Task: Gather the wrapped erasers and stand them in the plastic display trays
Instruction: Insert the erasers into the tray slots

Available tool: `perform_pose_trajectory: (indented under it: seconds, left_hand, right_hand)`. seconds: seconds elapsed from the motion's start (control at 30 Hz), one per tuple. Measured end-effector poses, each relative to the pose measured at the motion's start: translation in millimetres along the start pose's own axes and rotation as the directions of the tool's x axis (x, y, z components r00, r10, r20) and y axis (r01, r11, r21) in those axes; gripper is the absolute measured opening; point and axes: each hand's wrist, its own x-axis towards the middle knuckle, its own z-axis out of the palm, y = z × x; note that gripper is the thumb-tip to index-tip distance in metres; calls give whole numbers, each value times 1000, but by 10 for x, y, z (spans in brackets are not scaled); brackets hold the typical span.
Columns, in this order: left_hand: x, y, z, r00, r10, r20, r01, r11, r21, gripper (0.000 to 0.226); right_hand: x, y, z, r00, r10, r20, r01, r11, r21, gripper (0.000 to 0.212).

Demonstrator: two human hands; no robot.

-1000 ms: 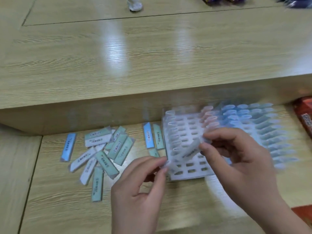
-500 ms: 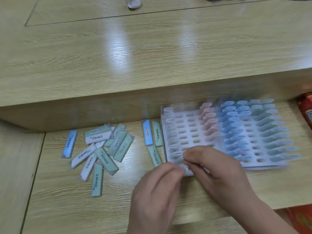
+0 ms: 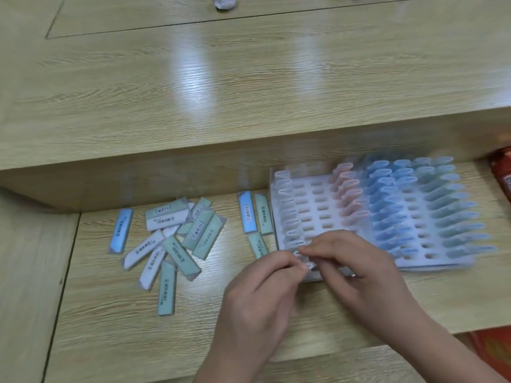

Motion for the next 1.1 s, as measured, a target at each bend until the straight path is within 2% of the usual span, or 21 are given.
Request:
perform_pose_trajectory:
  seconds: [0.13,0.23,0.37,0.47,0.53,0.6,0.67,0.73,0.8,0.9,1.0,1.1]
  left_hand:
    - [-90,-87,64,999,-37,11,37,999,18,12]
    - [-136,-134,84,996,-80,-37,82,996,46,24]
    - [-146,-108,47,971,-232,-62,224,968,-110,24]
    - [-155,-59,-101,910,-405,-85,377,896,-234,35]
    - [-180,-67,-287,852,-507,-129,457,841,-288,34]
    - [-227,-149,-534,756,-615,-226,552,784,-285,32]
    - [-284,-307,-796,662,-670,-335,651,736,-185,32]
    - [-328,-455,-1017,623,-688,-372,737,676,-17,29]
    - [-315,-530,-1137,595,-726,-346,791,606,89,32]
    - [-167,-563,-1137,578,-771,-268,814,520,259,49]
    - [27,-567,-1045,587,-780,-220,748,418,515,66]
    - [112,-588,-987,606,-765,-219,712,398,579,65]
  right_hand:
    - [6,2,-6,1000,12,23,-12,1000,-1,35]
    - [-9,-12,-19,999,28,39,-28,1000,-9,43]
    - [-33,-105,19,999,49,-9,-49,999,-2,38]
    - [5,-287,81,995,22,-101,-28,998,-59,30]
    - [83,-484,168,990,-23,-141,7,993,-115,28]
    - [208,-704,351,995,-46,-84,33,989,-145,28]
    - [378,-875,590,999,6,53,5,979,-204,34]
    - [563,-945,847,975,121,189,-57,947,-316,45]
    - [739,-942,1040,928,272,255,-163,911,-378,56]
    - [945,-884,1180,877,421,233,-268,829,-491,64]
    - [1041,-859,1234,825,516,231,-333,774,-538,62]
    - [1073,-829,1286,820,530,215,-349,761,-546,55]
